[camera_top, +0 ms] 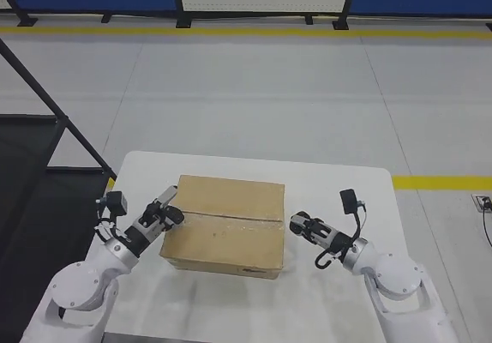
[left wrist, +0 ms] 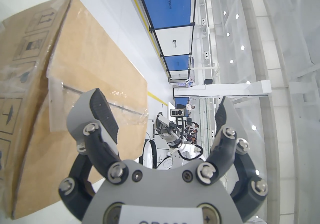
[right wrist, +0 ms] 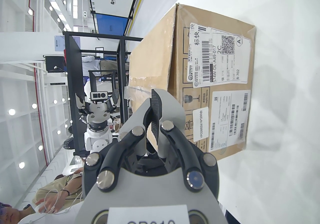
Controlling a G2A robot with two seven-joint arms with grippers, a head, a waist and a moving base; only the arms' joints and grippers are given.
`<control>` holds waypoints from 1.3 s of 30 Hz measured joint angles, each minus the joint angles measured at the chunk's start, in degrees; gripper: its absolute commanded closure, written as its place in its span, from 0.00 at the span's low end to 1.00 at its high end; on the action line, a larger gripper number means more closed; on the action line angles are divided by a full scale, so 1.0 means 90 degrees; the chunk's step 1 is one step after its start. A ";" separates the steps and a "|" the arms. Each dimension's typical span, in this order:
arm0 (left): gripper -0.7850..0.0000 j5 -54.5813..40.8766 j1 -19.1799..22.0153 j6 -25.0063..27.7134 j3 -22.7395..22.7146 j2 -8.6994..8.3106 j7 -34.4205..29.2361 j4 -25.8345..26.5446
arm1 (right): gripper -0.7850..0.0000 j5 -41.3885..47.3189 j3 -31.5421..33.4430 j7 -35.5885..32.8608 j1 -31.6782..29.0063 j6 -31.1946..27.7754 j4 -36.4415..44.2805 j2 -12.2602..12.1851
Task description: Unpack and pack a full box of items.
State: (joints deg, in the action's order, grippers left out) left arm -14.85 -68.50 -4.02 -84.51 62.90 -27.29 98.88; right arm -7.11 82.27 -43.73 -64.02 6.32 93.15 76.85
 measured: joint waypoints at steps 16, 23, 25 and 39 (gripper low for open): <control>0.00 0.0019 -0.0067 -0.0111 -0.0170 0.0013 0.0351 -0.0334 | 1.00 0.0186 -0.0233 -0.0145 0.0325 -0.0284 -0.0451 -0.0080; 0.00 -0.0100 -0.0181 -0.0117 -0.0350 0.0009 0.0415 -0.0416 | 1.00 0.0211 -0.0295 -0.0121 0.0360 -0.0317 -0.0478 -0.0118; 0.00 -0.0142 -0.0194 -0.0132 -0.0369 0.0012 0.0424 -0.0456 | 1.00 0.0222 -0.0308 -0.0109 0.0361 -0.0318 -0.0479 -0.0128; 0.00 -0.0329 -0.0166 -0.0168 -0.0304 0.0048 0.0436 -0.0670 | 1.00 0.0272 -0.0414 -0.0028 0.0309 -0.0284 -0.0393 -0.0199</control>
State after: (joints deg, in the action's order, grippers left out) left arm -17.80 -70.00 -5.53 -87.24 63.33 -23.36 92.85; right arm -4.67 78.54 -43.98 -61.24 3.77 89.61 75.06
